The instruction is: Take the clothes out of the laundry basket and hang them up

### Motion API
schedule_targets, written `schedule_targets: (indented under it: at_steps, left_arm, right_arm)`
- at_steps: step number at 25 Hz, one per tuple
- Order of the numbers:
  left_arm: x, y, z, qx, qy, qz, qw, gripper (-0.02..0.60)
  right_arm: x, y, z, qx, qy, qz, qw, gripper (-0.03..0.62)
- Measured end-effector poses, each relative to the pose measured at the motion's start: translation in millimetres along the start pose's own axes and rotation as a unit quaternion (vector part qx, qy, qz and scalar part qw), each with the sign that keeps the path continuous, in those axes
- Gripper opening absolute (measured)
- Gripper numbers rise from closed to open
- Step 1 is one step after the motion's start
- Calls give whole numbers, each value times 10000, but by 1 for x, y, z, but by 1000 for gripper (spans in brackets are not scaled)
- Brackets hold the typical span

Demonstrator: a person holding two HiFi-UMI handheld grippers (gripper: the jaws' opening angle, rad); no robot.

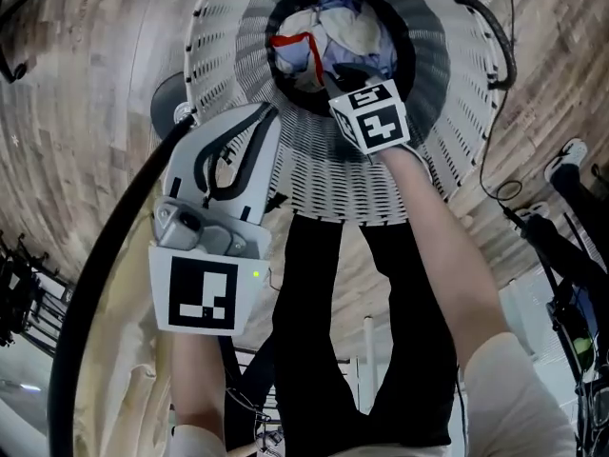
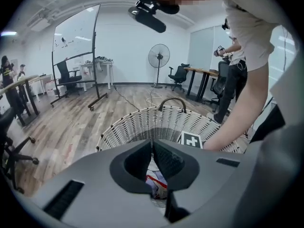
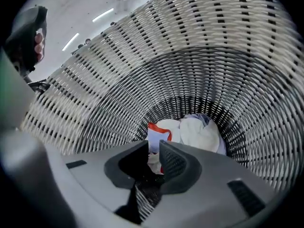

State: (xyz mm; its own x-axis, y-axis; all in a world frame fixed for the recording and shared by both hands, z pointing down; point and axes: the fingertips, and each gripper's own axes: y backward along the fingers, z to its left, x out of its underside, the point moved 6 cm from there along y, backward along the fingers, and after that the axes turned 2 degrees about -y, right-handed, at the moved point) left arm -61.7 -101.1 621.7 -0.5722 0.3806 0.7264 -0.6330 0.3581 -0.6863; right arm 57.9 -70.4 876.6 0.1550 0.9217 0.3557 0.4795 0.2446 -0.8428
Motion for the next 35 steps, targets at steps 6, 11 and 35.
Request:
schedule_targets:
  at_steps: [6, 11, 35]
  left_arm:
    - [5, -5, 6, 79, -146, -113, 9998, 29]
    - [8, -6, 13, -9, -87, -223, 9997, 28]
    - [9, -6, 14, 152, -106, -235, 9996, 28]
  right_arm:
    - [12, -39, -10, 72, -27, 105, 9999, 78]
    - [24, -69, -16, 59, 8, 251, 9997, 78]
    - [56, -135, -39, 240, -419, 574, 9972, 83]
